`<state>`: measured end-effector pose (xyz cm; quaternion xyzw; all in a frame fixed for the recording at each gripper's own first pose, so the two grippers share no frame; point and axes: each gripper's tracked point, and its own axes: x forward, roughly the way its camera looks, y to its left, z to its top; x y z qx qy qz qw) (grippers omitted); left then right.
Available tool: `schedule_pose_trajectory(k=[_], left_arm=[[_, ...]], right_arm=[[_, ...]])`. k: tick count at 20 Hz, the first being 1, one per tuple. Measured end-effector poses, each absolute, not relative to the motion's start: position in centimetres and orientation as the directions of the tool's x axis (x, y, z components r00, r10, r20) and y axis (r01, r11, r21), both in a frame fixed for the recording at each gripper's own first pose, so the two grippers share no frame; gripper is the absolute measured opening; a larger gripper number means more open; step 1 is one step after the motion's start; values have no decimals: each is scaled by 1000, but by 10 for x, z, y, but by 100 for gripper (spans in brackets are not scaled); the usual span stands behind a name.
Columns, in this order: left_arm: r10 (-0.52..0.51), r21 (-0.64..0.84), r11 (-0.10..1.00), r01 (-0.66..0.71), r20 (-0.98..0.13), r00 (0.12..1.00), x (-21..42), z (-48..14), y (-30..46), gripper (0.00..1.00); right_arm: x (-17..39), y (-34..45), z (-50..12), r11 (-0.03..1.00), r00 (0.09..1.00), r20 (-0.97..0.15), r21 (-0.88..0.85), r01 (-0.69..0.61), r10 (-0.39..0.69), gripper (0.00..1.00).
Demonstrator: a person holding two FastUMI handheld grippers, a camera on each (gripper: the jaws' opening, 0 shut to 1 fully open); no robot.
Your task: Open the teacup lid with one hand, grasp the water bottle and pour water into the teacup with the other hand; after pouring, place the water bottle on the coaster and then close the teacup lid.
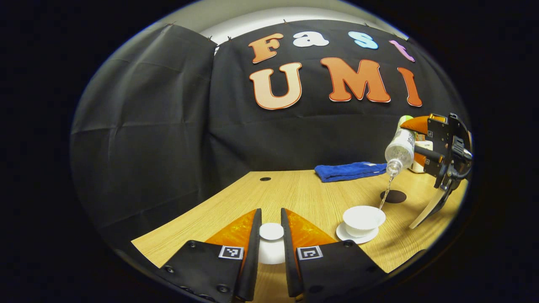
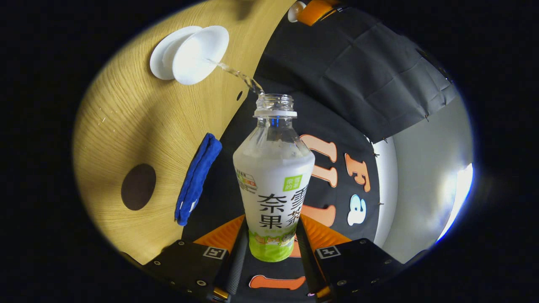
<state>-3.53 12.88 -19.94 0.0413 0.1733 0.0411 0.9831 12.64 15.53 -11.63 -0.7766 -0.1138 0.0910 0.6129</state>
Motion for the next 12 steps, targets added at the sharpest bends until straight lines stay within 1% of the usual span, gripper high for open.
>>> schedule_pose_trajectory(k=[1,2,3,4,5,11,12], left_arm=[[97,96,993,-68,-336,937,-36,-198,130,31],[98,95,993,-69,-334,938,-35,-198,129,33],[98,92,993,-71,-330,939,-36,-197,129,32],[95,88,994,-70,-327,940,-36,-196,129,32],[97,88,994,-72,-325,941,-36,-195,130,32],[102,87,993,-78,-324,941,-38,-195,131,32],[101,84,993,-78,-322,941,-38,-195,131,31]], right_arm=[[128,155,-113,-227,957,5,-971,74,289,63],[128,156,-110,-230,956,12,-970,83,293,62],[129,154,-107,-235,955,19,-967,93,297,62],[129,158,-103,-246,953,26,-964,104,302,66],[129,160,-100,-257,949,31,-959,116,314,63],[132,165,-92,-278,940,56,-948,156,337,62],[132,168,-90,-286,936,64,-943,171,346,62]])
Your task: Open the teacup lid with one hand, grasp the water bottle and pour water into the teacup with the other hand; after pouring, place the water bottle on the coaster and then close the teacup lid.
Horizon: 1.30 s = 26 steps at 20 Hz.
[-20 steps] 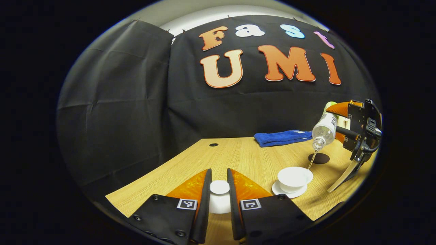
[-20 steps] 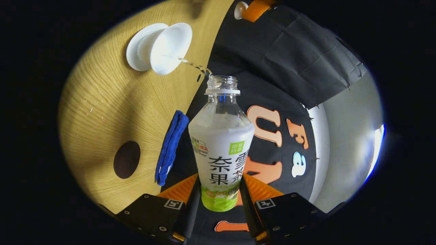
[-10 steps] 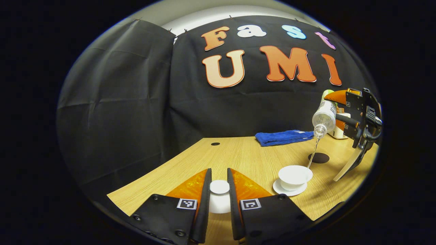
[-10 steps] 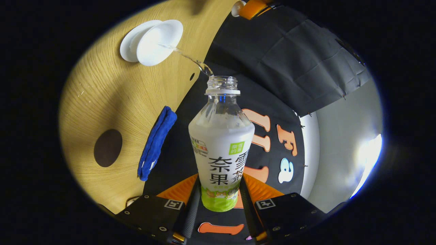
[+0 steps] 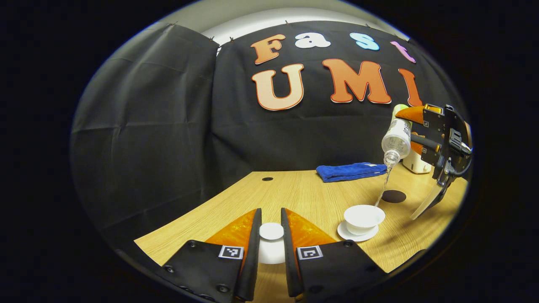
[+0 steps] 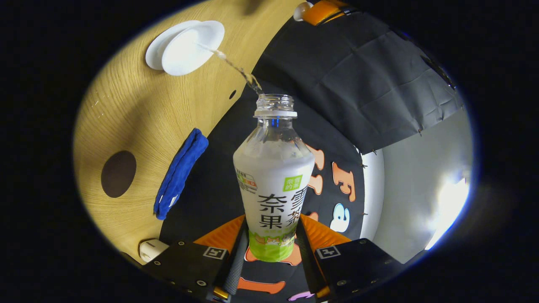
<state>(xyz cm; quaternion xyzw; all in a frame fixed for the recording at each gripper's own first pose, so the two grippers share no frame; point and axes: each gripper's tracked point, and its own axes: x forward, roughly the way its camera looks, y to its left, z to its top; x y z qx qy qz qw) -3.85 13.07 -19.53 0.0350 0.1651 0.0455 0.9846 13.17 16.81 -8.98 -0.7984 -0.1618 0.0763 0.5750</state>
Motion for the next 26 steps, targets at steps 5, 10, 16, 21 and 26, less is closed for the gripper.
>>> schedule_pose_trajectory(k=[5,10,16,21,26], left_arm=[[92,76,995,-71,-328,940,-39,-198,130,31],[96,74,994,-75,-336,937,-40,-200,131,31],[86,67,996,-67,-339,937,-41,-199,130,33],[83,73,995,-62,-334,939,-40,-198,130,31],[68,70,996,-47,-331,941,-41,-197,129,32]], right_arm=[[136,174,-94,-324,923,81,-922,213,375,62],[131,181,-96,-358,904,96,-897,261,417,62],[118,188,-108,-381,883,69,-884,270,464,65],[119,185,-126,-299,899,-9,-945,136,437,63],[114,181,-161,-99,901,-151,-988,-121,408,63]])
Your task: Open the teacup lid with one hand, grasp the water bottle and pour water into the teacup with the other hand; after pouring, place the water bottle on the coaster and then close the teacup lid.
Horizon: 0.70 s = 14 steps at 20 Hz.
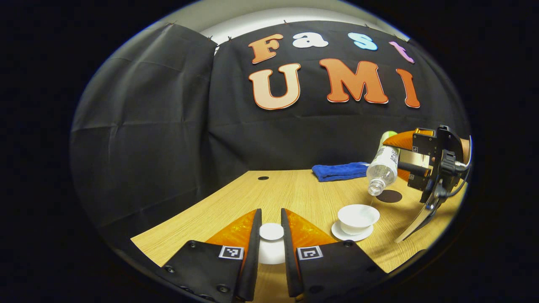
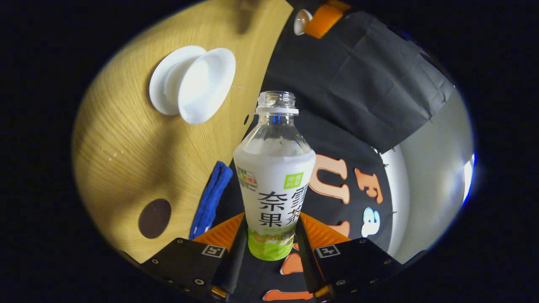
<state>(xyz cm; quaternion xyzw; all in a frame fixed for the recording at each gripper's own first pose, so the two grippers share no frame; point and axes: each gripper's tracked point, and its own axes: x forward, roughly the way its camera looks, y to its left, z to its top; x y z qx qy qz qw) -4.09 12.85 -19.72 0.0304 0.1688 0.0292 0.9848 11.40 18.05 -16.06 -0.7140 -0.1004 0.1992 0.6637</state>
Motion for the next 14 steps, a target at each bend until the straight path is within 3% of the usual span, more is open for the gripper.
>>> schedule_pose_trajectory(k=[6,10,14], left_arm=[[48,63,998,-29,-333,942,-41,-197,126,32],[29,60,998,-10,-330,944,-41,-194,122,31],[5,44,999,9,-316,949,-37,-188,104,32]], right_arm=[[110,169,-174,359,880,-287,-831,-426,379,63],[132,153,-162,602,887,-301,-654,-459,349,64],[144,135,-162,769,884,-325,-447,-457,337,64]])
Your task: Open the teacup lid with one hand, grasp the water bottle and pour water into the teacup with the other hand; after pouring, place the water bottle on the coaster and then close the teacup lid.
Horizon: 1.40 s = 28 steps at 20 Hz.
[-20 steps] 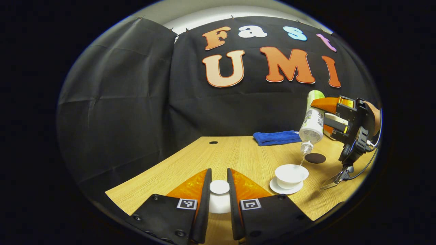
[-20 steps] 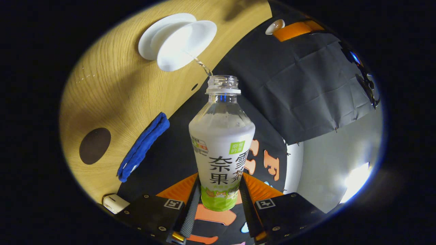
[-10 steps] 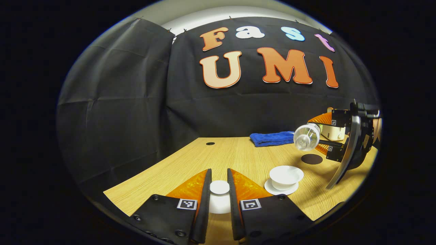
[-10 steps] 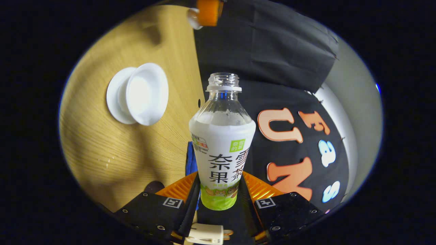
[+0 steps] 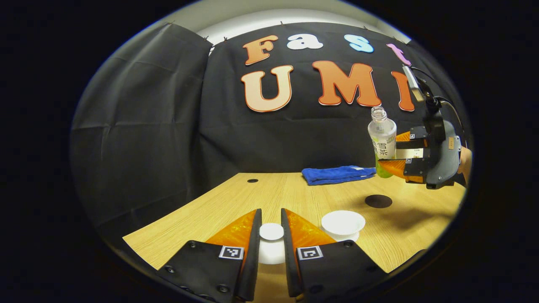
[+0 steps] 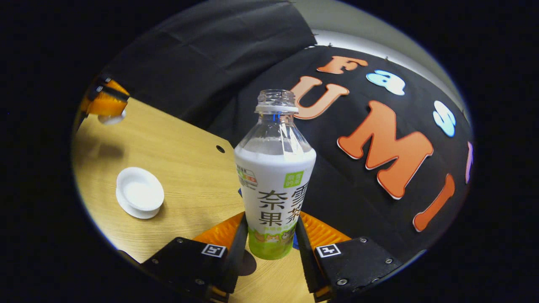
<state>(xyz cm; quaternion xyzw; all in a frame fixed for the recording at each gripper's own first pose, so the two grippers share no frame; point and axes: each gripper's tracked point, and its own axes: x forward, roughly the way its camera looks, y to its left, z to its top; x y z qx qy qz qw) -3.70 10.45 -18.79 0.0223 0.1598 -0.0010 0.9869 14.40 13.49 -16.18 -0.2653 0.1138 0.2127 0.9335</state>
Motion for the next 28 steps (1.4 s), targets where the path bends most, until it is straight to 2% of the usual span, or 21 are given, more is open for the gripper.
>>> schedule_pose_trajectory(k=[5,11,20,28], left_arm=[[-25,25,999,34,-301,953,-36,-179,88,32],[-38,29,998,49,-305,952,-37,-179,76,32],[-42,32,998,55,-319,947,-37,-181,63,31],[-71,19,997,81,-323,944,-28,-180,40,32]], right_arm=[[158,113,-182,903,871,-358,-142,-406,335,63],[162,100,-207,935,855,-384,71,-348,347,64],[158,110,-254,934,789,-501,152,-324,355,64],[153,111,-283,932,756,-546,174,-319,361,64]])
